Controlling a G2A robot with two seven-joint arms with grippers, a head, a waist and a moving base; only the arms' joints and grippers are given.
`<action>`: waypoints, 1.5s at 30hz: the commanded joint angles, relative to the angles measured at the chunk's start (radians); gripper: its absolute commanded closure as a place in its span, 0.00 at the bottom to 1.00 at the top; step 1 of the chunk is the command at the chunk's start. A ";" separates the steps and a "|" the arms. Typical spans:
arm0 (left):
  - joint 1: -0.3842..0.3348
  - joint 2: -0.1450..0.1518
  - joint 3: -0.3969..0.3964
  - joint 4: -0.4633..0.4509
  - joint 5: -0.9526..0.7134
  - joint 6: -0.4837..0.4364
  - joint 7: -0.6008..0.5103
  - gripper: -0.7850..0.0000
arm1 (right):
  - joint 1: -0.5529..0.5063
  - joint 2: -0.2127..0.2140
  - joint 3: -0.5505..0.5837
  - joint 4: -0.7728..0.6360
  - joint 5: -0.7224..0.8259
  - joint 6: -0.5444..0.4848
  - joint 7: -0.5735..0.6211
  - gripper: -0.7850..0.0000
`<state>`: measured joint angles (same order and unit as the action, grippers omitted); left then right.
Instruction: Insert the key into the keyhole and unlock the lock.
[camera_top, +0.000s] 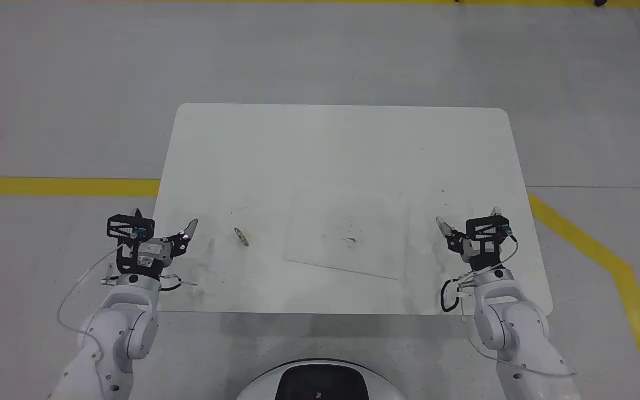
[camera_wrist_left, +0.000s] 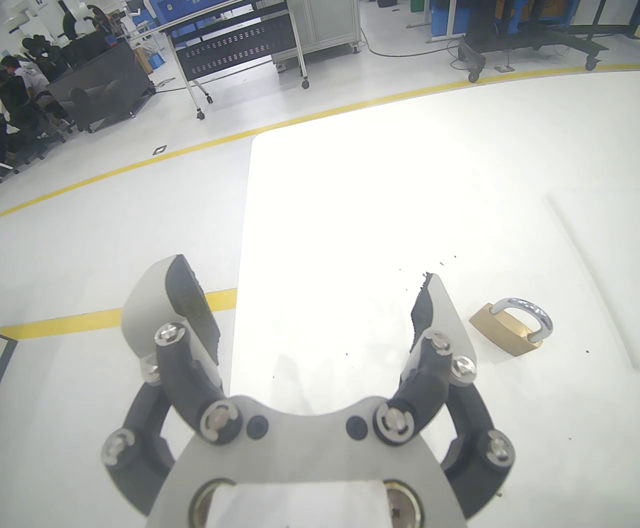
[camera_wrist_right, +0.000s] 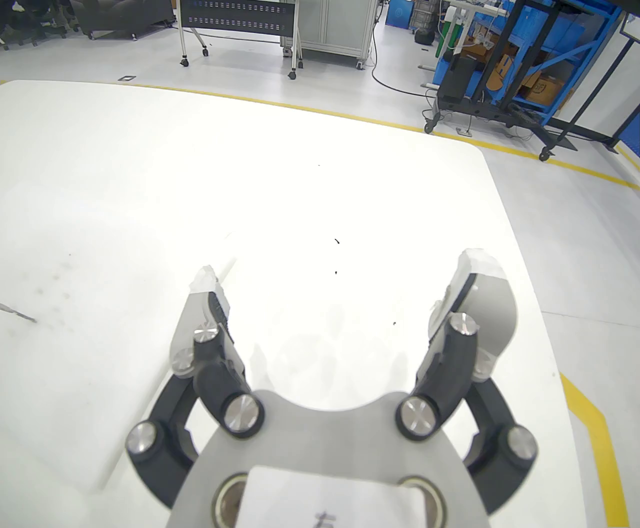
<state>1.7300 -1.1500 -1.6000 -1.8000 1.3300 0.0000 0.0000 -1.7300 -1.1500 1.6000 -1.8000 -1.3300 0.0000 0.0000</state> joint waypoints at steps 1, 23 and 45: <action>0.000 0.000 0.000 0.000 0.000 0.000 0.000 0.00 | 0.000 0.000 0.000 0.000 0.000 0.000 0.000 0.00; 0.000 0.000 0.000 0.000 0.000 0.000 0.000 0.00 | 0.029 -0.024 -0.168 -0.119 -0.080 0.152 0.089 0.00; 0.000 0.000 0.000 0.000 0.000 0.000 0.000 0.00 | 0.327 -0.032 -0.393 0.029 0.089 -0.363 0.555 0.00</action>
<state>1.7300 -1.1500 -1.6000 -1.8000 1.3300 0.0000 0.0000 -1.4234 -1.1806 1.2241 -1.7844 -1.2289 -0.3568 0.5182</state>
